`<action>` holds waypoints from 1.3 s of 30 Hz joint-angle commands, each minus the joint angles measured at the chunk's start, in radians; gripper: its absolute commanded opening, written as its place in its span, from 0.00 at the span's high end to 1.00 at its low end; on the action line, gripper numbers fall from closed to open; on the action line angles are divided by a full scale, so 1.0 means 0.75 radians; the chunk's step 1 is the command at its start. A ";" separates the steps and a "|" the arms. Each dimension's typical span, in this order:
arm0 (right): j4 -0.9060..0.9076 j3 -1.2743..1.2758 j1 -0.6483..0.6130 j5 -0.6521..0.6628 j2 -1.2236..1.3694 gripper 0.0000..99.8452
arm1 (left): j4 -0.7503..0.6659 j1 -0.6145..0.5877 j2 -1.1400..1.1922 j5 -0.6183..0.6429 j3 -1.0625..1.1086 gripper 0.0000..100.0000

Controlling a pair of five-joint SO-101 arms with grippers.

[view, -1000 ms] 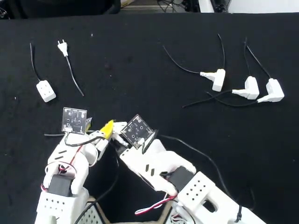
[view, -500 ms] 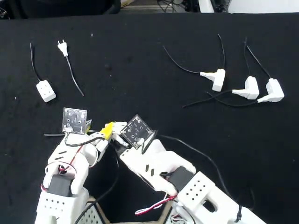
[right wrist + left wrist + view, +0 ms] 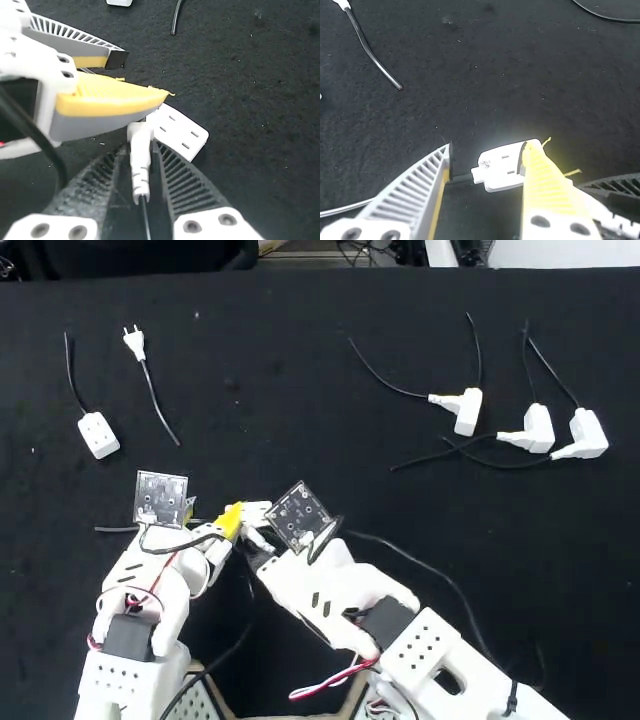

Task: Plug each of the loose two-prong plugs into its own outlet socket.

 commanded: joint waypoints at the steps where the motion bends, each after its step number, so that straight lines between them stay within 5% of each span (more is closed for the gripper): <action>1: -0.049 -0.017 0.012 -0.016 -0.044 0.99 | 0.008 0.015 -0.008 -0.018 -0.009 0.77; 14: -0.039 -0.007 -0.119 0.078 -0.044 0.99 | -0.004 -0.034 -0.010 -0.010 -0.036 0.77; 39: -0.049 -0.032 -0.023 0.068 -0.044 0.99 | 0.000 0.085 -0.010 -0.023 0.032 0.77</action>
